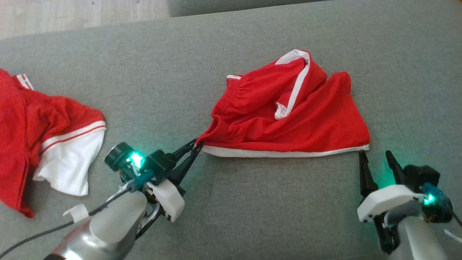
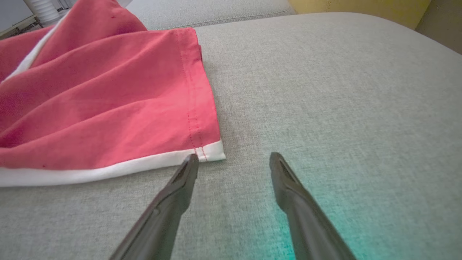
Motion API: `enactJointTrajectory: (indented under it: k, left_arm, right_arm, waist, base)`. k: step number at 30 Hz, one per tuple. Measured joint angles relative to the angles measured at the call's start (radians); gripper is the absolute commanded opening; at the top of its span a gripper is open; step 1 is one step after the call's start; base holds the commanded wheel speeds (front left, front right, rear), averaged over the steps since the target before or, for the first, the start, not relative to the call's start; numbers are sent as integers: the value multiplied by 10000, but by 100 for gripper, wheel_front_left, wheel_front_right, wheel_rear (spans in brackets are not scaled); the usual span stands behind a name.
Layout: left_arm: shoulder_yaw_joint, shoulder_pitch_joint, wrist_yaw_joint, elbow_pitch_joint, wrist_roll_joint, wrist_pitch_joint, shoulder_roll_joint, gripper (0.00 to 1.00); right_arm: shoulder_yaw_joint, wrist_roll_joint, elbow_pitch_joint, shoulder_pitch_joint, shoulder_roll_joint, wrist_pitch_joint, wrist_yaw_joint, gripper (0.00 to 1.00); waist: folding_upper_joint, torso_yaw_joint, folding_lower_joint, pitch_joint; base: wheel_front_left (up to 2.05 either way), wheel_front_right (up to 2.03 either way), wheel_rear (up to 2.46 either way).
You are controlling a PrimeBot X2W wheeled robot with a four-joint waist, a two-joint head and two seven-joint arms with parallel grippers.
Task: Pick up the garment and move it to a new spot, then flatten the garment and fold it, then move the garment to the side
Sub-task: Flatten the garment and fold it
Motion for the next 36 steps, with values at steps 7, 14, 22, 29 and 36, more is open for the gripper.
enactJointTrajectory:
  k: [7,14,22,29,36]
  left_arm:
    - [0,1,29,-69,0,-79,-42,0]
    - [0,-2,29,-102,4,-86,-48,0]
    - [0,-6,29,-100,4,-86,-46,0]
    - [-4,-8,46,-36,4,-86,-44,0]
    - [140,2,307,-65,-104,-86,-17,0]
  right_arm:
    - [15,102,236,-427,2,81,0,100]
    - [109,-77,713,-581,0,355,0,100]
    - [268,-117,1074,-963,-12,466,0,19]
    - [587,182,1254,-1040,-10,552,0,0]
    - [729,541,686,-1037,-12,173,0,0]
  waist:
    - [0,98,0,25]
    - [0,149,0,94]
    - [0,135,0,99]
    - [0,74,0,-55]
    - [0,-72,1,-359]
  base:
    - [0,0,0]
    - [0,0,0]
    - [0,0,0]
    - [0,0,0]
    - [0,0,0]
